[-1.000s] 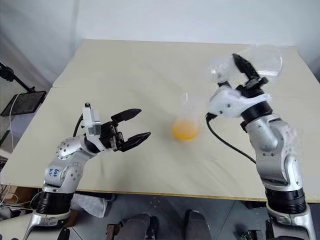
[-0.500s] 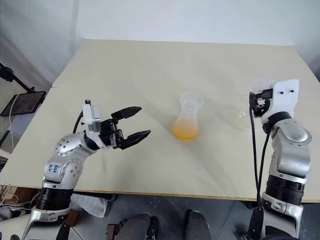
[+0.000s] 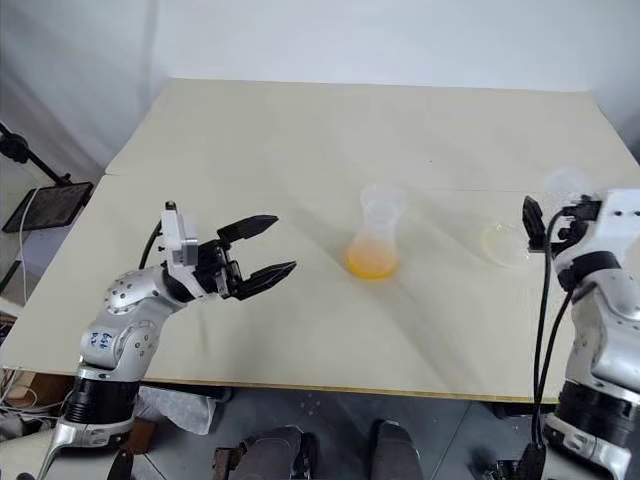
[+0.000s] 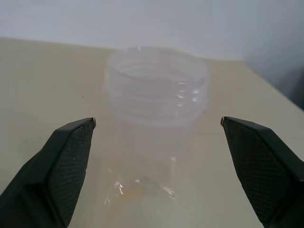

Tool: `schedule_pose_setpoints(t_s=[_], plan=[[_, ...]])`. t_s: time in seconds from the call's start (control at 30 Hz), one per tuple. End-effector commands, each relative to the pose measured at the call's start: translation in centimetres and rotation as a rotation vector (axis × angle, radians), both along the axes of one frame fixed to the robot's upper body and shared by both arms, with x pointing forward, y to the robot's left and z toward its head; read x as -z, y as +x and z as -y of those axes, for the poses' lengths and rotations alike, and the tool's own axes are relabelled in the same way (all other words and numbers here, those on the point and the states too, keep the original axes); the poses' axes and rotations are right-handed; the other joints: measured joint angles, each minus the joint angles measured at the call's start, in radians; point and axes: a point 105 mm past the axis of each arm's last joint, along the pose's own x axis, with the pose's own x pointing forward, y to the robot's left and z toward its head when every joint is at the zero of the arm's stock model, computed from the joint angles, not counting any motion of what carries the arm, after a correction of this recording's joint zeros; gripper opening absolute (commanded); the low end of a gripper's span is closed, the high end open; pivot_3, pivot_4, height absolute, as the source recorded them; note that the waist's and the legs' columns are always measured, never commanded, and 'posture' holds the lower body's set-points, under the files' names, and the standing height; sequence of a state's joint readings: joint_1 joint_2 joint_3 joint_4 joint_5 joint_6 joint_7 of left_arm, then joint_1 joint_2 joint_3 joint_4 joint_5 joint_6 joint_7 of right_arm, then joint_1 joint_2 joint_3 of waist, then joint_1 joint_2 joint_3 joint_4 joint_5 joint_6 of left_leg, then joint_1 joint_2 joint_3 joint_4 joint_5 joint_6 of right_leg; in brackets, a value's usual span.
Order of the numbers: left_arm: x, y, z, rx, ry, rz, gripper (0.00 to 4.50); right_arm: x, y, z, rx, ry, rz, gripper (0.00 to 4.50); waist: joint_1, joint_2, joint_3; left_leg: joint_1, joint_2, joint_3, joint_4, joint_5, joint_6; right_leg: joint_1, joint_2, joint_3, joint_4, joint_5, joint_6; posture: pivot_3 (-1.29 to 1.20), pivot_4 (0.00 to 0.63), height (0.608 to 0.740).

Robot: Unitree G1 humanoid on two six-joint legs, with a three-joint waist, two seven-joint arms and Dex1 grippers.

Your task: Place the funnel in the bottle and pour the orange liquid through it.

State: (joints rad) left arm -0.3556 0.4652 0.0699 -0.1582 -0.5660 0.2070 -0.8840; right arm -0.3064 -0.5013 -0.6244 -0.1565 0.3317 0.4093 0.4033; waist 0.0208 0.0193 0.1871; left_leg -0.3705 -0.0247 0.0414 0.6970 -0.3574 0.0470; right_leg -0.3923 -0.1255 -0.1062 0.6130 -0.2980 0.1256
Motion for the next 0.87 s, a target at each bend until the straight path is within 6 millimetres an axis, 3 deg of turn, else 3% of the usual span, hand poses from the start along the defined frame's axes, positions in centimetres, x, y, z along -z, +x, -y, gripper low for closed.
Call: schedule_pose_setpoints(t_s=[0.03, 0.2, 0.3, 0.53, 0.73, 0.87], plan=[[0.1, -0.1, -1.3, -0.051, 0.057, 0.015, 4.50, -2.8, -3.4, 0.5, -0.060, 0.007, 0.171, 4.48, 0.002, 0.000, 0.000, 0.000, 0.000, 0.000, 0.000, 0.000, 0.000, 0.000, 0.000, 0.000, 0.000, 0.000, 0.000, 0.00, 0.150, 0.740], [1.0, -0.2, -2.2, -0.057, 0.086, -0.061, 4.50, -1.7, -5.4, -0.1, -0.202, -0.095, 0.057, 4.48, 0.003, 0.000, 0.000, 0.000, -0.001, 0.000, 0.000, 0.000, 0.001, 0.001, -0.001, 0.001, -0.001, 0.000, 0.000, 0.00, 0.150, 0.740], [1.7, -0.6, -3.3, -0.072, 0.145, -0.051, 4.50, -1.0, -7.3, -1.6, -0.336, -0.165, -0.002, 4.48, 0.003, 0.000, 0.000, 0.000, 0.000, -0.001, -0.001, 0.000, 0.001, 0.001, -0.001, 0.003, -0.001, 0.000, 0.000, 0.00, 0.150, 0.740], [3.2, -1.0, -5.0, -0.114, 0.204, -0.078, 4.50, 3.4, -11.1, -8.6, -0.749, -0.351, -0.198, 4.48, 0.003, 0.000, 0.000, 0.002, 0.000, -0.001, -0.002, 0.000, 0.001, 0.002, -0.005, 0.004, -0.003, 0.000, 0.000, 0.00, 0.150, 0.740], [4.0, -1.4, -5.3, -0.165, 0.213, -0.070, 4.50, 6.0, -11.3, -9.5, -0.847, -0.387, -0.208, 4.48, 0.004, -0.001, 0.000, 0.002, 0.000, -0.001, -0.002, 0.000, 0.000, 0.002, -0.006, 0.004, -0.003, 0.000, 0.000, 0.00, 0.150, 0.740], [3.9, -1.5, -6.2, -0.201, 0.245, -0.063, 4.50, 6.6, -10.5, -9.0, -0.852, -0.390, -0.193, 4.48, 0.005, -0.002, 0.001, 0.002, 0.000, -0.003, -0.002, 0.000, 0.000, 0.002, -0.006, 0.003, -0.003, 0.000, 0.000, 0.00, 0.150, 0.740]])
